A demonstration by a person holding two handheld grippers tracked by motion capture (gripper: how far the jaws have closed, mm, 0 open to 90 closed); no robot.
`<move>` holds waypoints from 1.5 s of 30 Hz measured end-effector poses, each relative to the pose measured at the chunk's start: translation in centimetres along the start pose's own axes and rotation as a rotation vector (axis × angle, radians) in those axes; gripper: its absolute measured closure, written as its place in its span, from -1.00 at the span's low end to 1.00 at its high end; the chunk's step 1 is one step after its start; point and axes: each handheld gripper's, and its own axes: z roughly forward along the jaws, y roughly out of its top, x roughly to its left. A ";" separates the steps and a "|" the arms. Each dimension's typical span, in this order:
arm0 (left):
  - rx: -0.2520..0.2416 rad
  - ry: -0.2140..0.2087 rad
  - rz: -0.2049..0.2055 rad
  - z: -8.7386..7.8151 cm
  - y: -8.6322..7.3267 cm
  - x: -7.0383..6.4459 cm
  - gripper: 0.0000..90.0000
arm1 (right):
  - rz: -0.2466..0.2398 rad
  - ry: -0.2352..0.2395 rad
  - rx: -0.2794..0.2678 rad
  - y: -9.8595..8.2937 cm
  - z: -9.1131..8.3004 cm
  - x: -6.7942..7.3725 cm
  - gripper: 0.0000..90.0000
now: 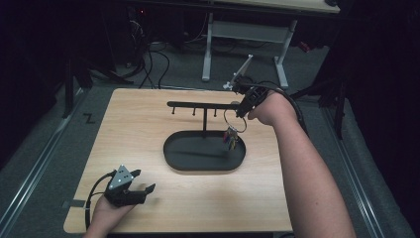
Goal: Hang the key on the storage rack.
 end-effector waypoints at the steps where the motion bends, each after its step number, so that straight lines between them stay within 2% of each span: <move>1: 0.000 0.000 0.003 0.2 0.0 -0.1 -0.48 | 0.024 0.006 0.001 -0.2 0.2 -0.3 0.95; 5: 0.003 0.003 0.001 0.0 -0.1 0.0 -0.48 | 0.031 0.015 0.003 -0.5 0.9 -1.1 0.95; 12: 0.003 0.003 -0.001 0.0 -0.1 0.0 -0.48 | 0.048 0.032 0.012 -0.9 1.8 -1.7 0.95; 14: 0.004 0.001 0.000 0.1 0.0 0.0 -0.48 | 0.033 0.032 0.009 -0.8 2.0 -1.8 0.95; 17: 0.010 -0.003 0.004 0.3 0.0 -0.1 -0.48 | 0.066 0.026 0.005 -0.9 2.2 -2.1 0.95; 19: 0.016 -0.003 0.007 0.2 0.0 -0.1 -0.48 | 0.052 0.024 -0.005 -0.8 2.2 -2.4 0.95; 23: 0.006 0.003 -0.001 0.0 -0.1 0.0 -0.48 | 0.067 0.013 -0.009 -0.7 2.2 -2.5 0.92; 26: 0.007 -0.001 -0.006 -0.1 -0.1 0.0 -0.48 | 0.079 -0.012 -0.040 -0.5 1.7 -2.4 0.83; 32: 0.010 -0.006 0.008 0.3 0.0 -0.2 -0.48 | 0.066 -0.031 -0.042 -1.0 1.5 -1.9 0.70; 33: 0.014 -0.007 0.009 0.3 0.0 -0.2 -0.48 | 0.079 -0.028 -0.050 -1.2 1.4 -1.8 0.67; 35: 0.011 -0.004 0.009 0.2 0.0 -0.2 -0.48 | 0.093 -0.046 -0.057 -1.7 1.6 -1.7 0.46; 36: 0.013 -0.006 0.006 0.1 -0.1 -0.1 -0.48 | 0.093 -0.046 -0.057 -1.7 1.6 -1.7 0.46; 38: 0.008 -0.003 -0.001 0.0 -0.1 -0.1 -0.48 | 0.102 -0.053 -0.058 -2.2 2.1 -1.7 0.34; 39: 0.006 -0.002 -0.001 -0.1 -0.1 -0.1 -0.48 | 0.111 -0.053 -0.064 -2.6 2.4 -1.8 0.25; 43: 0.010 -0.001 0.006 0.1 -0.1 -0.2 -0.48 | 0.122 -0.057 -0.067 -3.3 2.9 -1.7 0.13; 45: 0.021 -0.006 0.013 0.2 -0.1 -0.3 -0.48 | 0.127 -0.055 -0.089 -3.9 3.2 -1.6 0.02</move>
